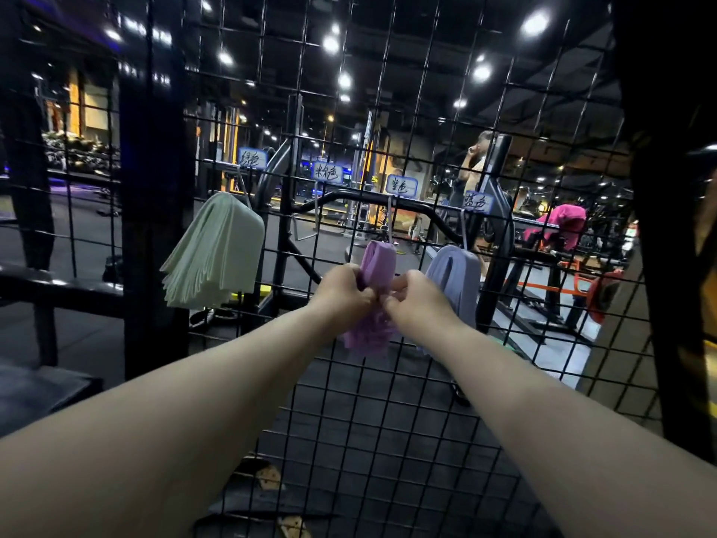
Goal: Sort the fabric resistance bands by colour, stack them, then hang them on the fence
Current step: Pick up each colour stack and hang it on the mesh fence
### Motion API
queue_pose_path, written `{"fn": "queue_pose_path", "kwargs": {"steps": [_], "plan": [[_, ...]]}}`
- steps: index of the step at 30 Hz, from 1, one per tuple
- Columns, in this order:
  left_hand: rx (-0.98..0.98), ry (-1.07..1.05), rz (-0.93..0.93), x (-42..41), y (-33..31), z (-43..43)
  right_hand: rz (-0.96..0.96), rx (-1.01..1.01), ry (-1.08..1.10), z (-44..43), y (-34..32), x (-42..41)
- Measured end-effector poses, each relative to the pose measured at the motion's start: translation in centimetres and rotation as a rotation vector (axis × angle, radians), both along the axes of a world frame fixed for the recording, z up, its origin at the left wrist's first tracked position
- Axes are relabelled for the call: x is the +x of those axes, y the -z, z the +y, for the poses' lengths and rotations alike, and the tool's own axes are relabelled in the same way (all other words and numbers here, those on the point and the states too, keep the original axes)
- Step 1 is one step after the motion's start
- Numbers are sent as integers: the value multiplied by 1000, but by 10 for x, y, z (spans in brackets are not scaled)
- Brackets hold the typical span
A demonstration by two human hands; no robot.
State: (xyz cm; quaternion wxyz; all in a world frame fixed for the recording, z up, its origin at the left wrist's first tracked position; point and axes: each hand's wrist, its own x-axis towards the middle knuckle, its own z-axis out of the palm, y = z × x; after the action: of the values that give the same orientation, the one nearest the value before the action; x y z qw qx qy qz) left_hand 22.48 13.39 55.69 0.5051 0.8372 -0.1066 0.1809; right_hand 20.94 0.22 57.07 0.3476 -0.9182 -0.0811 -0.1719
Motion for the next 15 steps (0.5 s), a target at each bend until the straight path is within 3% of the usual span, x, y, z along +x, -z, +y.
{"fn": "queue_pose_path", "kwargs": {"steps": [5,10,15], "plan": [[-91,122,47,-3,18,2,-6,-71,-6,-1,7,0],[-342,309,219,-2,29,2,10,-137,-21,-2,13,-1],[-546,486,301,-6,38,10,23,-80,-19,1,17,2]]}}
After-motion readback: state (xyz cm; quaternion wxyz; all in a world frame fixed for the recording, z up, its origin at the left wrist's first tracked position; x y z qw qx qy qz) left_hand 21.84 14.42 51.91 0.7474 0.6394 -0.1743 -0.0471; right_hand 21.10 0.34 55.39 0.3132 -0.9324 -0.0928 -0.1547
